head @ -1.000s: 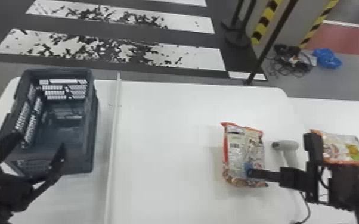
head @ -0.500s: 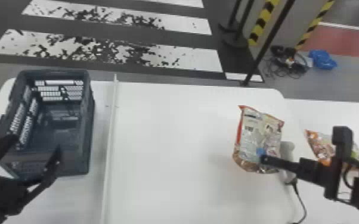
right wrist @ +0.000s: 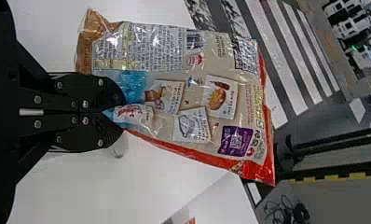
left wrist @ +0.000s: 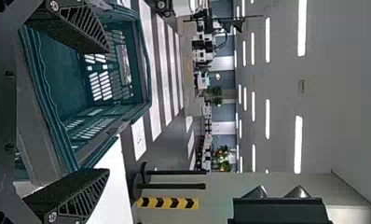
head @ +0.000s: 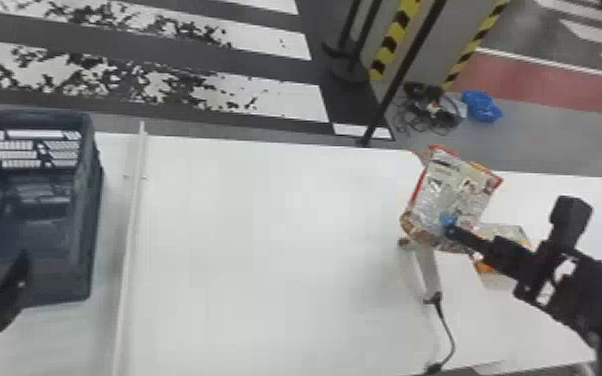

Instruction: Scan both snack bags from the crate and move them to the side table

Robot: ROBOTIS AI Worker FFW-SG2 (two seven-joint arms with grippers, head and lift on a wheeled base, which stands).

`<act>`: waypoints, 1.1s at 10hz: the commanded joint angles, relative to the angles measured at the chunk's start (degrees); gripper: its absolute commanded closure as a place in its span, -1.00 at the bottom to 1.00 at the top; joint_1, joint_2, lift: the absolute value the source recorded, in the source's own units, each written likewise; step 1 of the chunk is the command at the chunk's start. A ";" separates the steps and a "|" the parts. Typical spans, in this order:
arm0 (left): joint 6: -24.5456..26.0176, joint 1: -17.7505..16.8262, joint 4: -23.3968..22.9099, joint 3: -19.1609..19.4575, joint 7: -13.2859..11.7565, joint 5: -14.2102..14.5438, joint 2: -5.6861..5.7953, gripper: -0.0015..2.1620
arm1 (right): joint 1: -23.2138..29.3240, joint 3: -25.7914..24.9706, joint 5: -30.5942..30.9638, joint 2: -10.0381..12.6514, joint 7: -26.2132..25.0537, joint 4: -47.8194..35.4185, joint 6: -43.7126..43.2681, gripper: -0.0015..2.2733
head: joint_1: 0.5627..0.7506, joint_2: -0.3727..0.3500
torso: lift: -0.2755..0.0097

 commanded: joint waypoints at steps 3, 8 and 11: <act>0.11 0.68 -0.30 1.03 0.00 0.09 -0.09 -0.92 | -6.07 -2.73 -0.02 -3.03 -6.91 17.38 -16.40 0.97 | 0.41 -0.94 | 0.40; 0.11 0.94 -0.22 1.64 0.00 0.44 -0.09 -0.92 | -14.42 -3.79 1.13 -9.80 -15.52 39.88 -33.28 0.97 | 0.41 -0.94 | 0.40; -0.24 1.12 -0.13 1.64 -0.09 0.88 0.18 -0.92 | -15.65 -3.35 2.27 -10.94 -19.21 46.91 -36.79 0.97 | 0.41 -0.94 | 0.40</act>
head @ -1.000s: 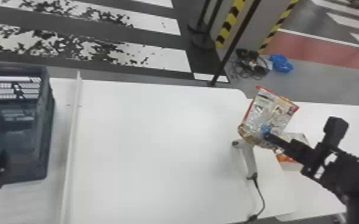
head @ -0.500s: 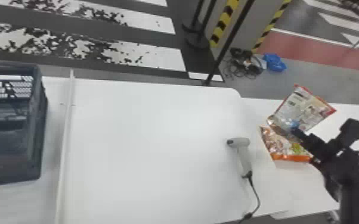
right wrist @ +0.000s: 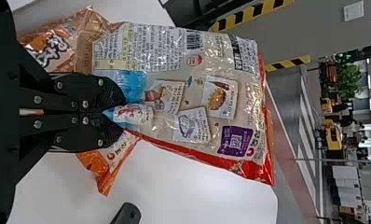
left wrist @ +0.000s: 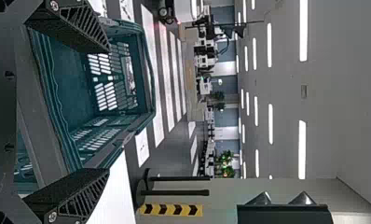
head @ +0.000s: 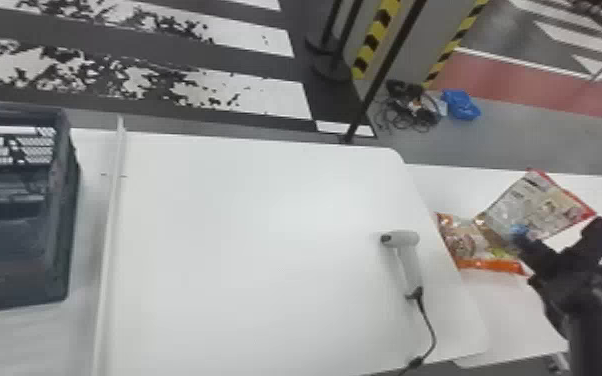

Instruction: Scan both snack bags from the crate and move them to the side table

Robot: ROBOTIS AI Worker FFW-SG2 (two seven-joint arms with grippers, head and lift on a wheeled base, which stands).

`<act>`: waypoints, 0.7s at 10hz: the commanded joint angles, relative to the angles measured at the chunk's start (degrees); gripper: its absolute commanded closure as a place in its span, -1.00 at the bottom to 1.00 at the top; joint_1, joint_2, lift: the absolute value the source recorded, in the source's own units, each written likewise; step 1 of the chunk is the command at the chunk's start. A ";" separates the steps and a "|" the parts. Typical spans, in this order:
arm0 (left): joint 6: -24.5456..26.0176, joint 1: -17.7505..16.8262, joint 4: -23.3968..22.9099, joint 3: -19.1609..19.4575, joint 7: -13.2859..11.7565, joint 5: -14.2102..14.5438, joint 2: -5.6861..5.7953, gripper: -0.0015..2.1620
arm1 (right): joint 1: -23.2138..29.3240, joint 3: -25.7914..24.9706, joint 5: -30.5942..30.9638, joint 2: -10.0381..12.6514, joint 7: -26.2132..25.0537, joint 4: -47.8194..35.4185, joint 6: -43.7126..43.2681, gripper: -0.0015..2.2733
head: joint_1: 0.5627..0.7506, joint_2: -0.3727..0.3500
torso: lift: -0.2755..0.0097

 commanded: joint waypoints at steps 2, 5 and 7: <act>-1.14 0.52 0.01 0.18 -0.36 0.43 0.12 -0.92 | -0.12 0.53 0.42 0.14 -2.78 2.86 -2.49 0.71 | 0.41 -0.94 | 0.40; -2.19 1.14 -0.08 0.70 -0.63 0.78 0.12 -0.92 | 0.67 1.76 0.15 0.58 -3.31 2.33 1.55 -1.00 | 0.41 -0.94 | 0.40; -3.07 1.58 0.01 0.97 -0.80 1.22 0.12 -0.92 | 2.07 0.79 -0.29 1.55 -4.10 -0.48 1.37 -0.96 | 0.41 -0.94 | 0.40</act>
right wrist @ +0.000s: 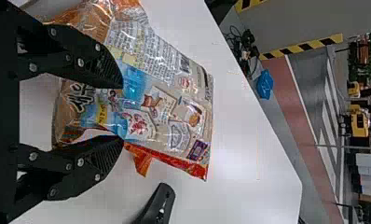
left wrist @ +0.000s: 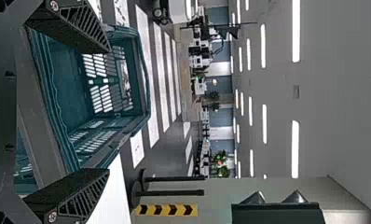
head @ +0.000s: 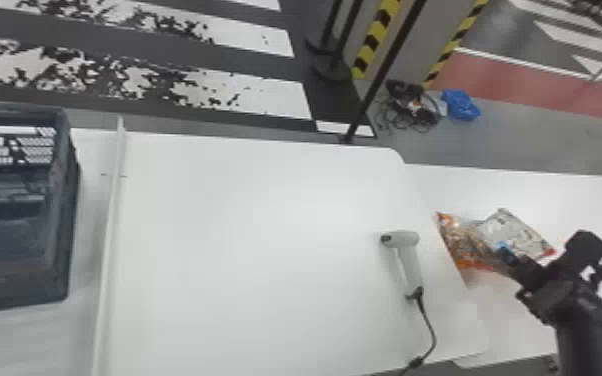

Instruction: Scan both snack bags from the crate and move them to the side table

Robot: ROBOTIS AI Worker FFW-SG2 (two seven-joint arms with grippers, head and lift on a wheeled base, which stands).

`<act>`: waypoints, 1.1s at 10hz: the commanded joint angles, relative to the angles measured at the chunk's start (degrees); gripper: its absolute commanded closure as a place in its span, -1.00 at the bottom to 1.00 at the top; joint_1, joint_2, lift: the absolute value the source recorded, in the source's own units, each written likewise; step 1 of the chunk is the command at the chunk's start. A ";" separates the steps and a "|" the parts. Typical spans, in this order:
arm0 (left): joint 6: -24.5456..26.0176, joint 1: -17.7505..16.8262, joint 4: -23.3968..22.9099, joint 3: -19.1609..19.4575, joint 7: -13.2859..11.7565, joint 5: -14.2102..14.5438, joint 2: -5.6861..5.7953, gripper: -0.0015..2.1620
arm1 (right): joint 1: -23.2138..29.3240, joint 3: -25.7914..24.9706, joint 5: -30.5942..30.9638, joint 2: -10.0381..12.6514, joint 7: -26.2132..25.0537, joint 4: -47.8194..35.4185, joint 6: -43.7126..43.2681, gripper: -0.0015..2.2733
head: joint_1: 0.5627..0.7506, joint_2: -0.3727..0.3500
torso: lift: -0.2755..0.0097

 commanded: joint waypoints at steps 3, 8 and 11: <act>-0.79 0.15 -0.13 0.40 -0.10 0.41 -0.09 -0.92 | 6.04 -2.65 -0.85 5.13 -1.71 -14.44 -1.63 -0.95 | 0.41 -0.94 | 0.40; 0.09 0.24 -2.42 -0.04 -0.63 0.24 -0.79 -0.91 | 17.82 3.94 0.11 16.03 -1.71 -44.41 -2.33 -0.95 | 0.41 -0.94 | 0.40; 3.07 0.77 -5.32 -0.83 -0.89 0.50 -1.14 -0.91 | 25.73 14.40 2.57 20.08 -1.62 -54.34 -3.91 -0.95 | 0.41 -0.94 | 0.40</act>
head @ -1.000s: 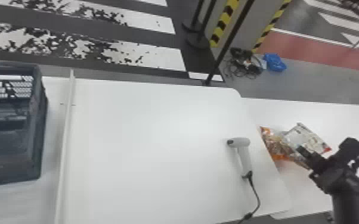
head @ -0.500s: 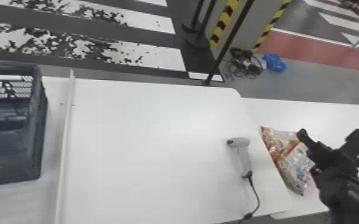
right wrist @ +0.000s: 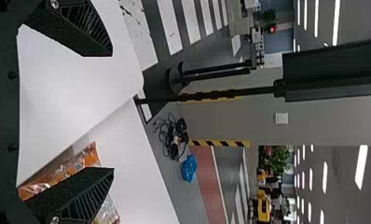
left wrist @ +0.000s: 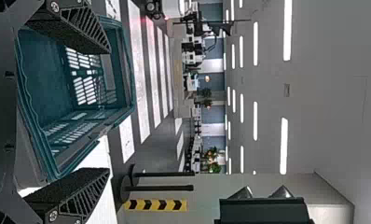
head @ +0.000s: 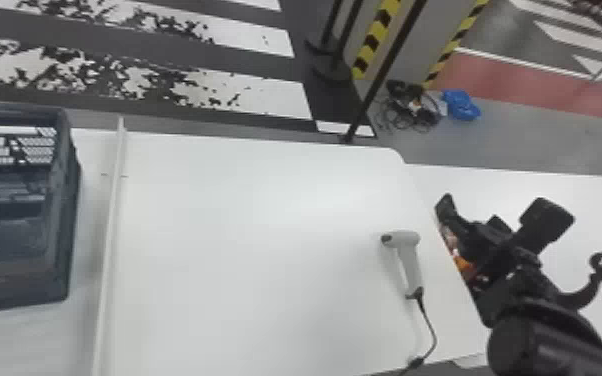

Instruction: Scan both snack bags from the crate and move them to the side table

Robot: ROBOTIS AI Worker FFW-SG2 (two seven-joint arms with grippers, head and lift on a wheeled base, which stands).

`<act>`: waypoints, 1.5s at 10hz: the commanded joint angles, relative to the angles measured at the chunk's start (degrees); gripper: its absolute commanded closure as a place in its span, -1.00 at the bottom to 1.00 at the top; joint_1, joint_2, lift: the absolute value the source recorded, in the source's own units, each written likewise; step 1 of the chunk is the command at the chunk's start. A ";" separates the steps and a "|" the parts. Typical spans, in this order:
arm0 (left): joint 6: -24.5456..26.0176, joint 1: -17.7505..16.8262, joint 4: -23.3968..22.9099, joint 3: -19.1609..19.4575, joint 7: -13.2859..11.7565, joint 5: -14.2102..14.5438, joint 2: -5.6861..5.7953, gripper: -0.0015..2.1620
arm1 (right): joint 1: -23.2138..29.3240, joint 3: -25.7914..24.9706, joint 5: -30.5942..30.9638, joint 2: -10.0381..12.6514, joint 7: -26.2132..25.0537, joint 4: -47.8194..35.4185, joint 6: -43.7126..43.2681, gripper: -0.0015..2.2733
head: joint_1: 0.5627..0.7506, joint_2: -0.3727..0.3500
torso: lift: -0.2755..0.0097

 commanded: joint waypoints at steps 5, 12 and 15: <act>6.29 0.39 -3.29 -2.20 0.41 -0.55 -0.54 -0.91 | 12.61 22.41 14.75 4.31 -2.70 -2.21 -30.00 -0.94 | 0.41 -0.52 | 0.40; 5.93 0.57 -4.26 -6.68 1.99 -2.92 -0.81 -0.91 | 21.75 35.50 23.37 6.33 -7.53 0.25 -44.06 -0.94 | 0.41 -0.01 | 0.40; 5.58 0.66 -4.34 -9.14 4.10 -4.94 -0.81 -0.91 | 22.54 36.56 24.86 6.33 -7.62 -0.45 -39.14 -0.94 | 0.41 0.03 | 0.40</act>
